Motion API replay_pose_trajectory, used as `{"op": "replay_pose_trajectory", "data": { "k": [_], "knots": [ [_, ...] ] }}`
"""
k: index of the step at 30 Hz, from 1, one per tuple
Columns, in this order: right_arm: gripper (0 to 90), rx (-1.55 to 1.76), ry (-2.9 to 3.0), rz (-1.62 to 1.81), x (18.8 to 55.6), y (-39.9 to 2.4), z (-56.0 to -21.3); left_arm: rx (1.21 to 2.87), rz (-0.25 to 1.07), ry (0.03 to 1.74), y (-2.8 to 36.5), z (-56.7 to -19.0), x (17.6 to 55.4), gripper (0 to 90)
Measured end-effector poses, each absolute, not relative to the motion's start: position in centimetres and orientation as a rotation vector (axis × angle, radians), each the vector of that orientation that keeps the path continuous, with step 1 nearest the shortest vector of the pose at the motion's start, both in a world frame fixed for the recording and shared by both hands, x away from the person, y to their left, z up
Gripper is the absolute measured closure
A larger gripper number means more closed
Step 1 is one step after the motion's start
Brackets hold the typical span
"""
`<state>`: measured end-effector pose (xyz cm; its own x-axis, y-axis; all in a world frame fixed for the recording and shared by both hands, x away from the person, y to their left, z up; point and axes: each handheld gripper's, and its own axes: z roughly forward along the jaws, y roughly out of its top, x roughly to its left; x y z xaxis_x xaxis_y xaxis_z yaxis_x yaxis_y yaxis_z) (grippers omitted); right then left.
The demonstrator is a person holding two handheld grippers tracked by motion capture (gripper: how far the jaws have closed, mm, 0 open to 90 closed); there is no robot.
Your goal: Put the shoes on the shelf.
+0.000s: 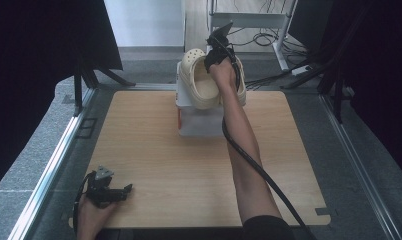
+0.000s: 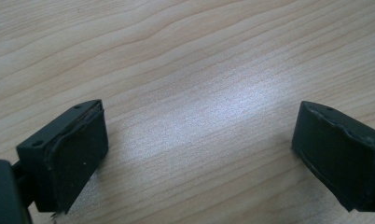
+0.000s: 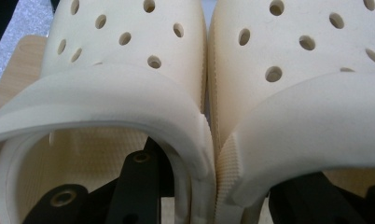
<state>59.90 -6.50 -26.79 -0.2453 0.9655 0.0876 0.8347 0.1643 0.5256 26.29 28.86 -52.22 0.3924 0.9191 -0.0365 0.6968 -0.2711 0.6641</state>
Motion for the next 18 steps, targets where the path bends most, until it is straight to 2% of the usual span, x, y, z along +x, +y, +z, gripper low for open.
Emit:
{"op": "replay_pose_trajectory", "data": {
  "k": [9,16,18],
  "knots": [
    [63.6,1.745,2.171,0.709,61.8,-6.0,-28.3,2.054,0.483,1.375,28.9,-52.2,26.3,3.4],
    [58.1,1.671,2.186,0.686,61.7,-6.1,-28.9,2.055,0.484,1.374,28.9,-52.2,26.3,3.4],
    [53.7,1.633,2.208,0.699,61.5,-6.2,-28.8,2.055,0.484,1.374,28.8,-52.2,26.3,3.4]
  ]
}}
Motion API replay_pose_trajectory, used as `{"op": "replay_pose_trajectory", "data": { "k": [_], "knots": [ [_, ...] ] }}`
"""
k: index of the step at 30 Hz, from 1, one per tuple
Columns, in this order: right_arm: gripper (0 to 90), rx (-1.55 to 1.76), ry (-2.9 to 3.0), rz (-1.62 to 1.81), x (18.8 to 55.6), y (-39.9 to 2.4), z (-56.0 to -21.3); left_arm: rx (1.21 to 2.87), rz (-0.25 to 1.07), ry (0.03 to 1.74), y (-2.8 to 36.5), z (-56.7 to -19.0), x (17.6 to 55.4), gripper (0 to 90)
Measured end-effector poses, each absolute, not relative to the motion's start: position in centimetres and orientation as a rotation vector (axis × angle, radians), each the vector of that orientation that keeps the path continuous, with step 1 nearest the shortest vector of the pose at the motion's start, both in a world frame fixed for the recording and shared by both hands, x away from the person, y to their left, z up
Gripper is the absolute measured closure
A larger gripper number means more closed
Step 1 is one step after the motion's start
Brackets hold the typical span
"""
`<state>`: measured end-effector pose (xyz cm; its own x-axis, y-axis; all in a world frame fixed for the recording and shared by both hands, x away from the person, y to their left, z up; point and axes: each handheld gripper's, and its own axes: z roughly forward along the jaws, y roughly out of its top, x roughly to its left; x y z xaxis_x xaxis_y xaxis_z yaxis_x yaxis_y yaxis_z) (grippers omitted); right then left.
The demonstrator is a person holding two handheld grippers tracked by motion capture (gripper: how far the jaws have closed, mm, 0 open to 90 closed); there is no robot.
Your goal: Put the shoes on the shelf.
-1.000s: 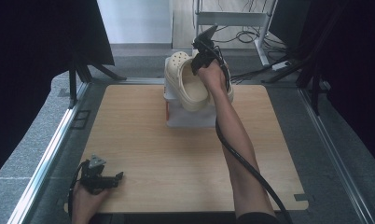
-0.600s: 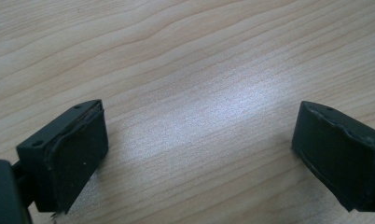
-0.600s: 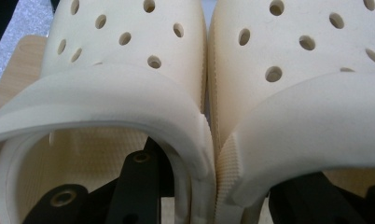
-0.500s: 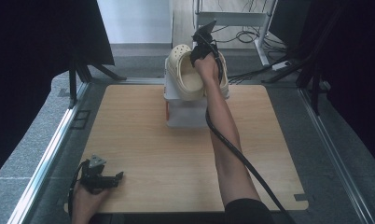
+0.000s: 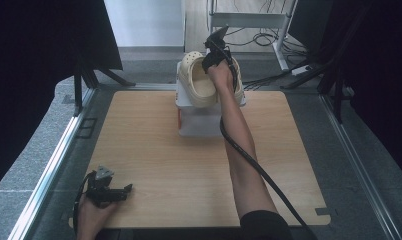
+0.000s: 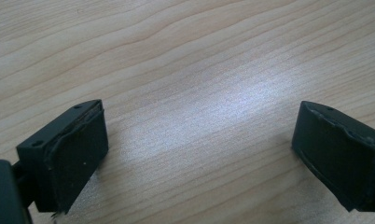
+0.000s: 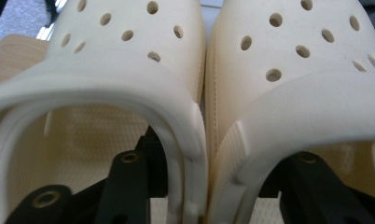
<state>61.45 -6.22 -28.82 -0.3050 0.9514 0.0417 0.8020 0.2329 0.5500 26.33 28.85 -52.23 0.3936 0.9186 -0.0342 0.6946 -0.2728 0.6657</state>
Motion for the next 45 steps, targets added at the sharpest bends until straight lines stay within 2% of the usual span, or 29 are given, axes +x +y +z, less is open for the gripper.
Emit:
{"op": "replay_pose_trajectory", "data": {
  "k": [7,11,29,40,45],
  "knots": [
    [31.1,1.454,2.293,0.693,60.3,-6.7,-28.7,2.056,0.484,1.374,28.9,-52.2,26.3,3.5],
    [23.9,1.380,2.345,0.708,59.5,-7.6,-28.8,2.054,0.484,1.375,28.8,-52.2,26.3,3.4],
    [11.8,1.115,2.452,0.886,54.4,-8.5,-27.4,2.052,0.488,1.377,28.8,-52.2,26.3,3.4],
    [0.0,0.966,2.503,0.974,50.9,-9.1,-27.1,2.057,0.480,1.376,28.8,-52.2,26.3,3.4],
    [0.0,0.896,2.528,0.976,49.3,-10.0,-27.1,2.057,0.477,1.376,28.8,-52.2,26.3,3.4]
  ]
}}
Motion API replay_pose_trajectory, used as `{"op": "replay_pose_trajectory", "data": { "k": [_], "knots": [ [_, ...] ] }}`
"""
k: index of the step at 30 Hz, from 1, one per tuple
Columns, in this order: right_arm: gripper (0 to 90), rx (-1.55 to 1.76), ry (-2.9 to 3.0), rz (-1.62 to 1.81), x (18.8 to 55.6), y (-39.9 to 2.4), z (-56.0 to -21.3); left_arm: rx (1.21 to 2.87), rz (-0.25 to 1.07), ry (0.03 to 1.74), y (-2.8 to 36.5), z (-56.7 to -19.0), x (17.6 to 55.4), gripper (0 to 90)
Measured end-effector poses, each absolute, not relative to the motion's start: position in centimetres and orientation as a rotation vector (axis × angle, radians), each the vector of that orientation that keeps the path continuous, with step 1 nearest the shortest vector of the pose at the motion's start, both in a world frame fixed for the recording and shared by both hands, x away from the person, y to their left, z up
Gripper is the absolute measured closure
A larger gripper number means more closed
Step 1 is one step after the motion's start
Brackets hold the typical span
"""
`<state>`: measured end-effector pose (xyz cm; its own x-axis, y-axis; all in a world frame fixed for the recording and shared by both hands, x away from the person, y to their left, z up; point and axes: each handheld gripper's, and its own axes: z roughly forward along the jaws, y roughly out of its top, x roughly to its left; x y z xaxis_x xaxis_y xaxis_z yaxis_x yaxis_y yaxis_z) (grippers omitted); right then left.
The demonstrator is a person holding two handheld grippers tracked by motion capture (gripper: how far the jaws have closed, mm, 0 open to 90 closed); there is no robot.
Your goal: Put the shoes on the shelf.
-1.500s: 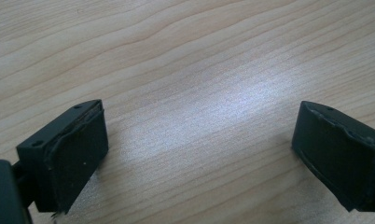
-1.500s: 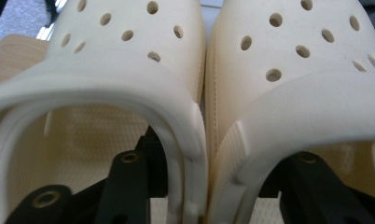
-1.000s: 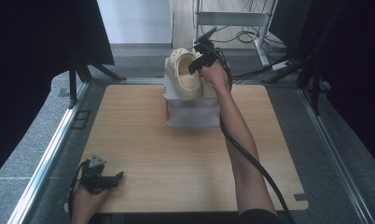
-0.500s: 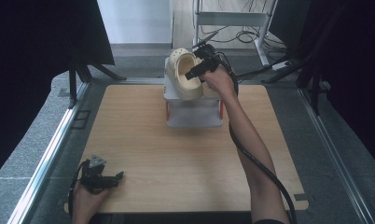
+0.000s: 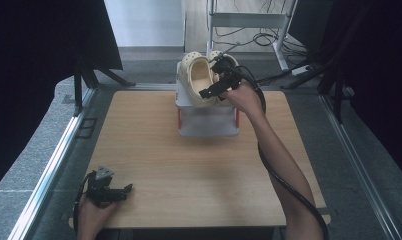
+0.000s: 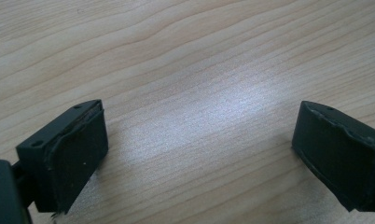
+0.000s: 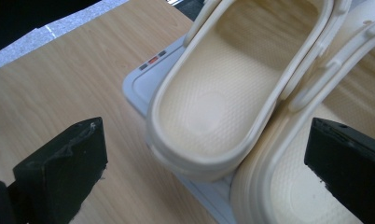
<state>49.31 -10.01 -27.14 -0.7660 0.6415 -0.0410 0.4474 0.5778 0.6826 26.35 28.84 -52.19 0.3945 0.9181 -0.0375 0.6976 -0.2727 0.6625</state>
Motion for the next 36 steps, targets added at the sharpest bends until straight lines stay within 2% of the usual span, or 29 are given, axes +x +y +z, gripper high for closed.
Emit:
{"op": "replay_pose_trajectory", "data": {
  "k": [21,36],
  "knots": [
    [0.0,0.822,2.579,1.018,42.6,-15.3,-28.6,2.055,0.487,1.376,28.8,-52.2,26.3,3.4],
    [0.0,0.850,2.551,1.075,38.0,-20.5,-31.5,2.051,0.489,1.382,28.8,-52.2,26.3,3.4]
  ]
}}
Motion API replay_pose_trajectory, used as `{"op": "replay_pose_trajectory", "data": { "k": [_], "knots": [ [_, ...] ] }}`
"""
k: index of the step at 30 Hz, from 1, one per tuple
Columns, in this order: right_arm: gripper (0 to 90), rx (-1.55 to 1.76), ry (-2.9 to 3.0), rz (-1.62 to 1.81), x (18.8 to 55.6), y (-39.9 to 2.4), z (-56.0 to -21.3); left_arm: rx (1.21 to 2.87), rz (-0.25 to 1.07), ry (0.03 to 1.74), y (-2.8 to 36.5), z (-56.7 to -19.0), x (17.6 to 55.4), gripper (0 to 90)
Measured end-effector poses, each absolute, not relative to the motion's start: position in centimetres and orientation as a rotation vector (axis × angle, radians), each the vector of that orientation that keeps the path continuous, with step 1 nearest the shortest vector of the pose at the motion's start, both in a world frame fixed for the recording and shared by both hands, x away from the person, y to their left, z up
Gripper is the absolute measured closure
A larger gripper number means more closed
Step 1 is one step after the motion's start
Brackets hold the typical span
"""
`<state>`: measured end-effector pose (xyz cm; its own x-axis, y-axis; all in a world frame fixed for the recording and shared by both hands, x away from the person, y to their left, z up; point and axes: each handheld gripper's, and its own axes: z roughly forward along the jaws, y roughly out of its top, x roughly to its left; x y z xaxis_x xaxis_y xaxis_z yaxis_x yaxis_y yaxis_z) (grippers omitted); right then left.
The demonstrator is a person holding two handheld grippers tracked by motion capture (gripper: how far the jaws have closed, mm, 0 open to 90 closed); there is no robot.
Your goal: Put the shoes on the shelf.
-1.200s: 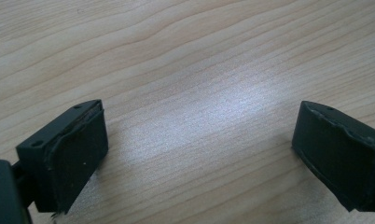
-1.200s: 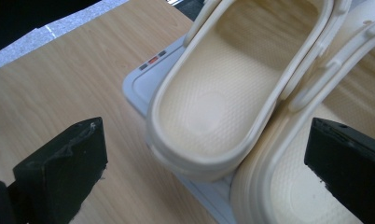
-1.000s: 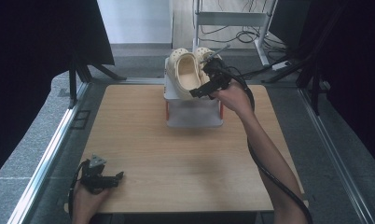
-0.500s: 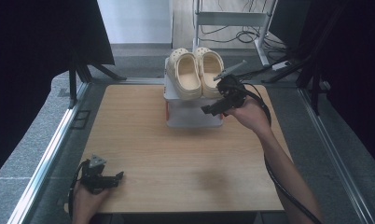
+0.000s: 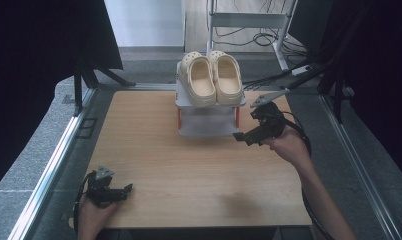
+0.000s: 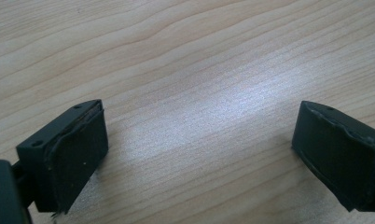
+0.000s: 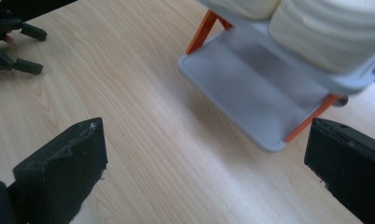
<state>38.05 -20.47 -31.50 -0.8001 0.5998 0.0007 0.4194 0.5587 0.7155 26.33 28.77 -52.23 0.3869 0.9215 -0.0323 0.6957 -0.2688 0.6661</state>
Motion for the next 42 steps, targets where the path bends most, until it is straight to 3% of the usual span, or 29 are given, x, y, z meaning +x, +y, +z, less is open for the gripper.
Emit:
{"op": "replay_pose_trajectory", "data": {
  "k": [14,37,42],
  "knots": [
    [0.0,0.886,2.507,1.105,35.2,-24.3,-37.2,2.049,0.490,1.385,28.7,-52.2,26.3,3.5],
    [0.0,1.043,2.486,1.096,33.1,-25.7,-51.0,2.047,0.489,1.388,28.7,-52.2,26.3,3.5],
    [0.0,1.033,2.475,1.005,32.8,-25.9,-51.9,2.049,0.486,1.388,28.7,-52.2,26.3,3.4]
  ]
}}
